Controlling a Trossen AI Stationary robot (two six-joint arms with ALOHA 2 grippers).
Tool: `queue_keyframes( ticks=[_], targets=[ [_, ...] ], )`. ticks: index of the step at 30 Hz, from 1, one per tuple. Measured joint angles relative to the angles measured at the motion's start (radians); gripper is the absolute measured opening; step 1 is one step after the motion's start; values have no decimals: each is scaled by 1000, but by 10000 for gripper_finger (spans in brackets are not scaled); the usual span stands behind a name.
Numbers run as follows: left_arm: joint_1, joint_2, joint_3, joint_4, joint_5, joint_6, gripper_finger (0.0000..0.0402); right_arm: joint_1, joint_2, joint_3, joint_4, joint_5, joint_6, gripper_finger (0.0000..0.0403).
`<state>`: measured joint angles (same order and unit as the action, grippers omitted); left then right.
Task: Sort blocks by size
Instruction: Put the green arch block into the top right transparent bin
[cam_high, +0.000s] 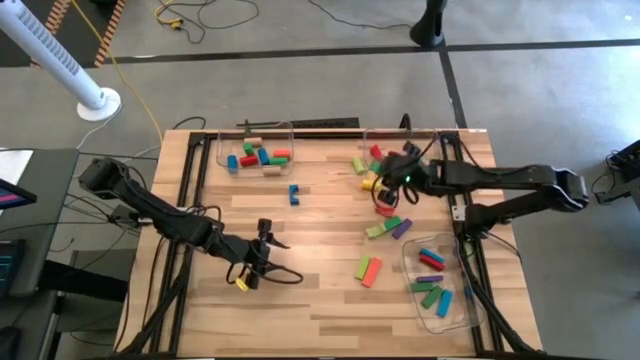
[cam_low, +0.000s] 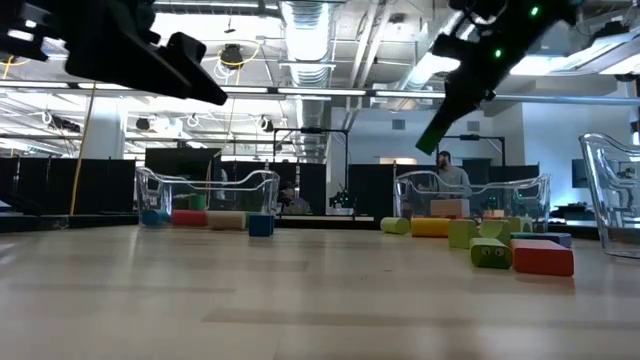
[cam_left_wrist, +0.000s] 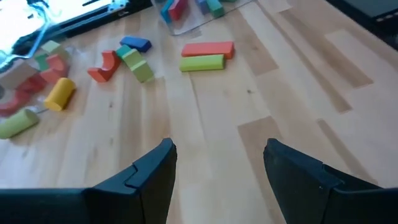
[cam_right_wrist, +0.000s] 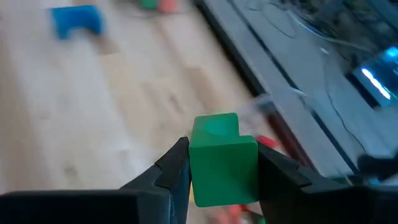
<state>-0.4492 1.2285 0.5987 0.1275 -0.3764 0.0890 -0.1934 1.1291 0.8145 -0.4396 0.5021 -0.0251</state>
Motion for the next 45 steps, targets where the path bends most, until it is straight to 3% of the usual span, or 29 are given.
queue_keyframes(
  ticks=[7, 12, 34, 45],
  targets=[
    [44, 0, 0, 1, -3, 28, 229, -224, 2, -49, 71, -18, 28, 167],
    [58, 0, 0, -10, -2, 46, 229, -318, 49, -51, 61, -75, 93, 168],
    [59, 0, 0, -3, 1, -43, 229, -399, 102, -51, -34, -86, 201, 169],
    [59, 0, 0, -6, 0, -41, 229, -440, 102, -49, -51, -167, 238, 186]
  ],
)
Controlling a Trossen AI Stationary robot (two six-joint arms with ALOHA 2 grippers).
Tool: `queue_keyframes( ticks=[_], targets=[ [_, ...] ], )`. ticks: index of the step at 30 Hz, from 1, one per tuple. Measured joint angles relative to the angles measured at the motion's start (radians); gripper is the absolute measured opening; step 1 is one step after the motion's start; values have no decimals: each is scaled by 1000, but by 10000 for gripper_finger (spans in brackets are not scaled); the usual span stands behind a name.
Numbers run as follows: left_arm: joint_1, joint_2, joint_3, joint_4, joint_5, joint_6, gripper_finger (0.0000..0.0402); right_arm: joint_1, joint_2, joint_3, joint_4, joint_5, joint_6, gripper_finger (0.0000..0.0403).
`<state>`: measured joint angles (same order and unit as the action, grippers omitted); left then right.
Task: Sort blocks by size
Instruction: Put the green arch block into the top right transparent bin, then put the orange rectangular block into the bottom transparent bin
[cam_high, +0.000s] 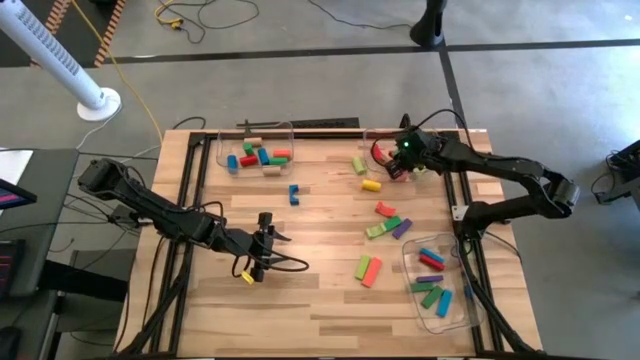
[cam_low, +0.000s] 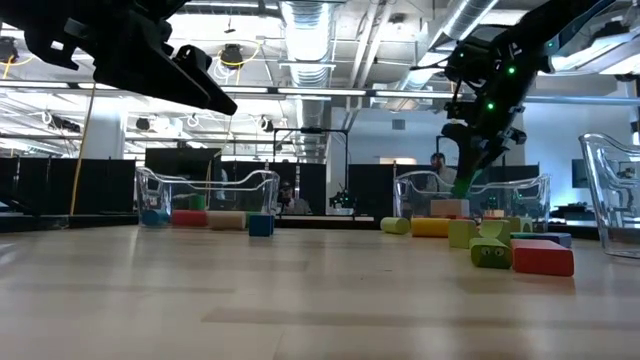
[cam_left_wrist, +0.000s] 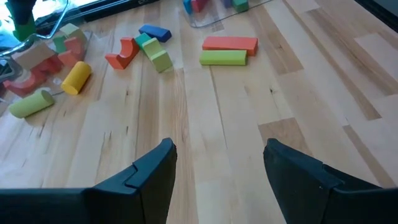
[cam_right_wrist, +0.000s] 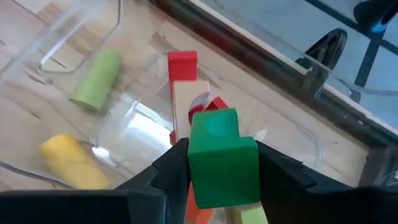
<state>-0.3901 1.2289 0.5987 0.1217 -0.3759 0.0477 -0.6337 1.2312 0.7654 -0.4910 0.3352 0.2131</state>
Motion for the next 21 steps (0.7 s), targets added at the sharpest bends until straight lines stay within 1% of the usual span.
queue_keyframes(
  ticks=[14, 21],
  targets=[
    [0, 0, 0, -1, 0, 0, 229, 1, 0, 0, -3, -8, 0, 251],
    [0, 0, 0, -1, 0, 1, 229, 1, 0, -1, -1, -23, 0, 257]
  ],
)
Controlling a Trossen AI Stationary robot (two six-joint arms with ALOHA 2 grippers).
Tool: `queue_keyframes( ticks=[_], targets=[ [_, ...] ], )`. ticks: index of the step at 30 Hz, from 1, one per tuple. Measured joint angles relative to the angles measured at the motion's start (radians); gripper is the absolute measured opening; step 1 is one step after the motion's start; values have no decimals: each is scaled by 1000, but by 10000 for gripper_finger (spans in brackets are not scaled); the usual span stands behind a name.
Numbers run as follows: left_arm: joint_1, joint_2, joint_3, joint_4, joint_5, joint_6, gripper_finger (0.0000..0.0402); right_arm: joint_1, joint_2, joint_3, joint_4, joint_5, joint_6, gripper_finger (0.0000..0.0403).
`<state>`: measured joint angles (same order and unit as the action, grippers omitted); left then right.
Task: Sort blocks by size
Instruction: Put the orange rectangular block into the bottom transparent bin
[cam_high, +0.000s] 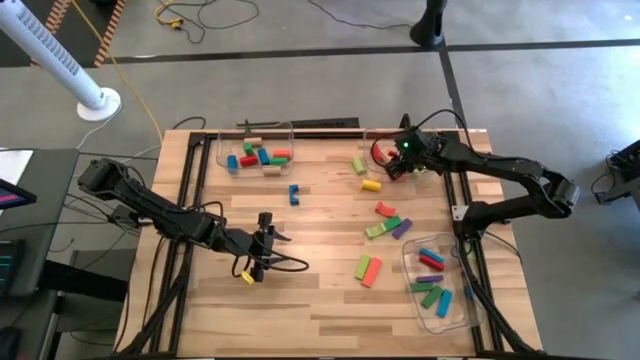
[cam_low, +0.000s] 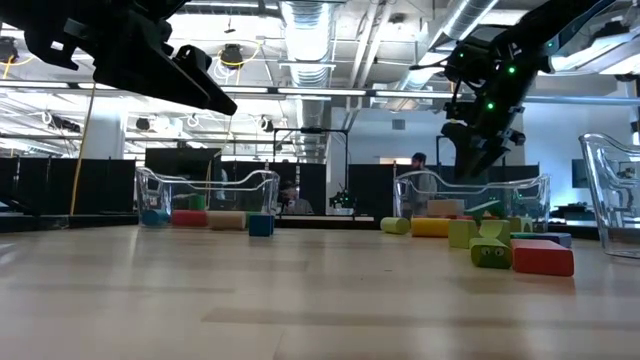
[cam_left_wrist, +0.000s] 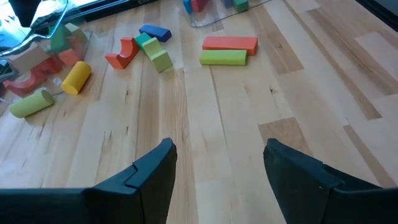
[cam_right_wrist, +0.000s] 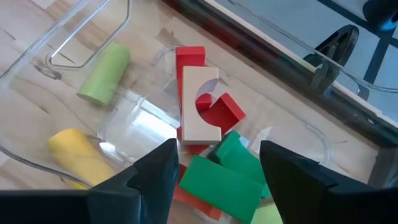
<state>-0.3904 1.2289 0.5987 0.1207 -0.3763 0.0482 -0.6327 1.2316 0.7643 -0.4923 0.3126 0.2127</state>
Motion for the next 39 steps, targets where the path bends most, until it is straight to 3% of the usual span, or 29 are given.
queue_keyframes(
  ticks=[11, 18, 23, 30, 39],
  targets=[
    [0, 0, 0, -2, 0, -1, 229, 7, -7, -1, 10, 0, 0, 257],
    [0, 0, 0, -4, 0, -2, 229, 102, -59, -1, 8, 0, 23, 258],
    [0, 0, 0, -5, 0, -1, 229, 255, -121, -1, -3, -2, 75, 258],
    [0, 0, 0, -21, 0, 0, 229, 565, -194, -1, 7, -3, 196, 255],
    [0, 0, 0, -20, -2, 27, 229, 951, -175, -1, 149, 1, 292, 254]
  ],
)
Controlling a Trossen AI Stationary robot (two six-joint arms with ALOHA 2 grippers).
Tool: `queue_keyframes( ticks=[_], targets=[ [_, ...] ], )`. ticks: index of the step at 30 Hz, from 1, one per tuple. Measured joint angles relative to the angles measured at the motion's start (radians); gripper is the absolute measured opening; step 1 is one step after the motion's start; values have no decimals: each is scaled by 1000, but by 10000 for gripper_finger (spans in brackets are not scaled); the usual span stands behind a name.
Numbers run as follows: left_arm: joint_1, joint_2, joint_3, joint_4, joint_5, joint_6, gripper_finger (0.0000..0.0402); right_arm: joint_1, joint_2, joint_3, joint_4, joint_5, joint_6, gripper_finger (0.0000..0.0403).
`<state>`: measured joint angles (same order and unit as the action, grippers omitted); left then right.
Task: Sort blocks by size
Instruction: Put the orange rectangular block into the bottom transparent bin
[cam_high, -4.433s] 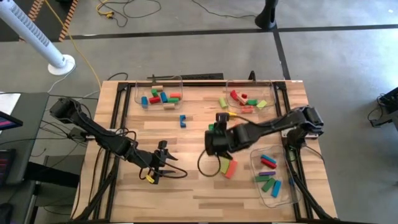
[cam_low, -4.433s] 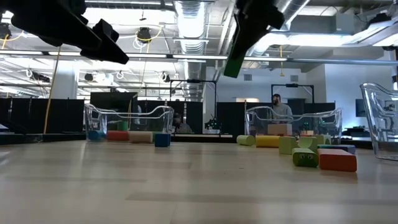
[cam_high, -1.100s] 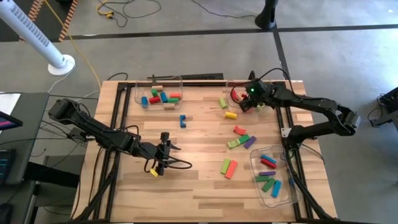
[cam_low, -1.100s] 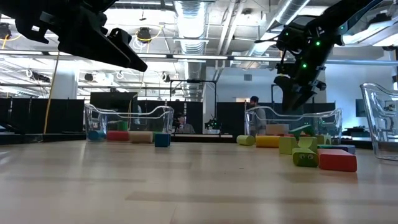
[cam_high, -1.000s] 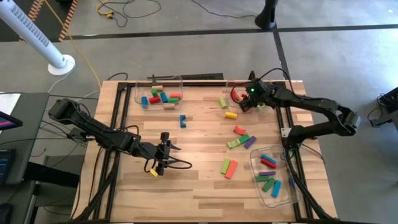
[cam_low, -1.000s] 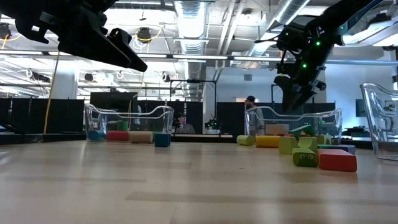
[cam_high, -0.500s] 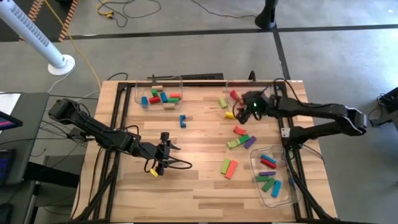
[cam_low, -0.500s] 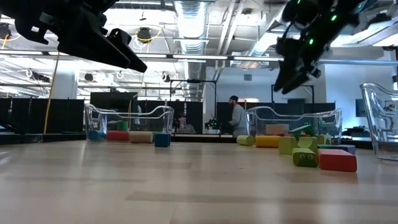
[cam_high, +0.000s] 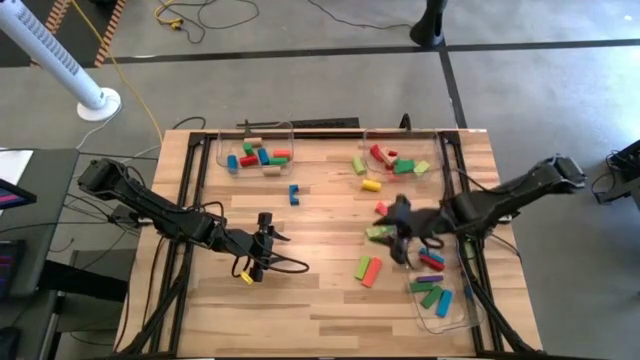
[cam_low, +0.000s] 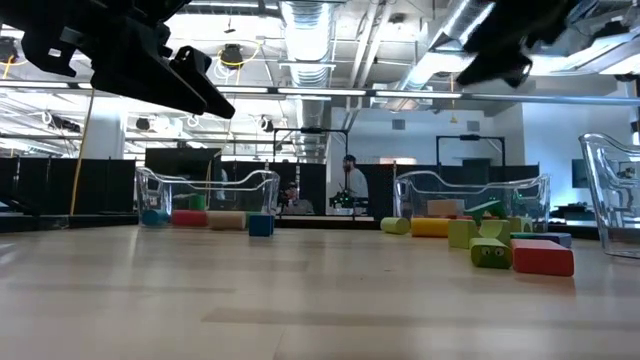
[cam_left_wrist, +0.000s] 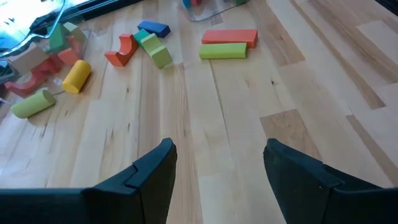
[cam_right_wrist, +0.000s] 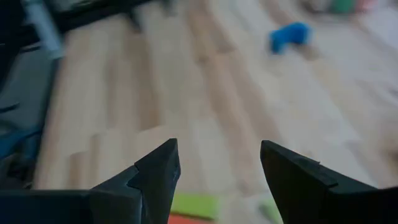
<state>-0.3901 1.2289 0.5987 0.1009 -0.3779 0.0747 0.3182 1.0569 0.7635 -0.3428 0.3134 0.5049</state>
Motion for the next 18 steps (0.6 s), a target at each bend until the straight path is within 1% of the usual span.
queue_keyframes(
  ticks=[1, 3, 5, 7, 10, 13, 18],
  targets=[
    [0, 0, 0, 0, 0, 4, 229, 32, 10, 0, 27, 11, 0, 254],
    [0, 0, 0, 1, 0, 9, 229, 90, 30, 1, 95, 76, -17, 254],
    [0, 0, 0, 2, 0, 11, 229, 137, 58, 1, 150, 149, -63, 254],
    [0, 0, 0, 2, 0, 11, 229, 164, 89, 1, 220, 191, -117, 254],
    [0, 0, 0, 2, 0, 11, 229, 189, 139, 1, 301, 198, -170, 254],
    [0, 0, 0, 2, 0, 11, 229, 202, 190, 1, 350, 198, -181, 254],
    [0, 0, 0, 2, 0, 11, 229, 210, 255, 1, 362, 200, -186, 254]
  ],
)
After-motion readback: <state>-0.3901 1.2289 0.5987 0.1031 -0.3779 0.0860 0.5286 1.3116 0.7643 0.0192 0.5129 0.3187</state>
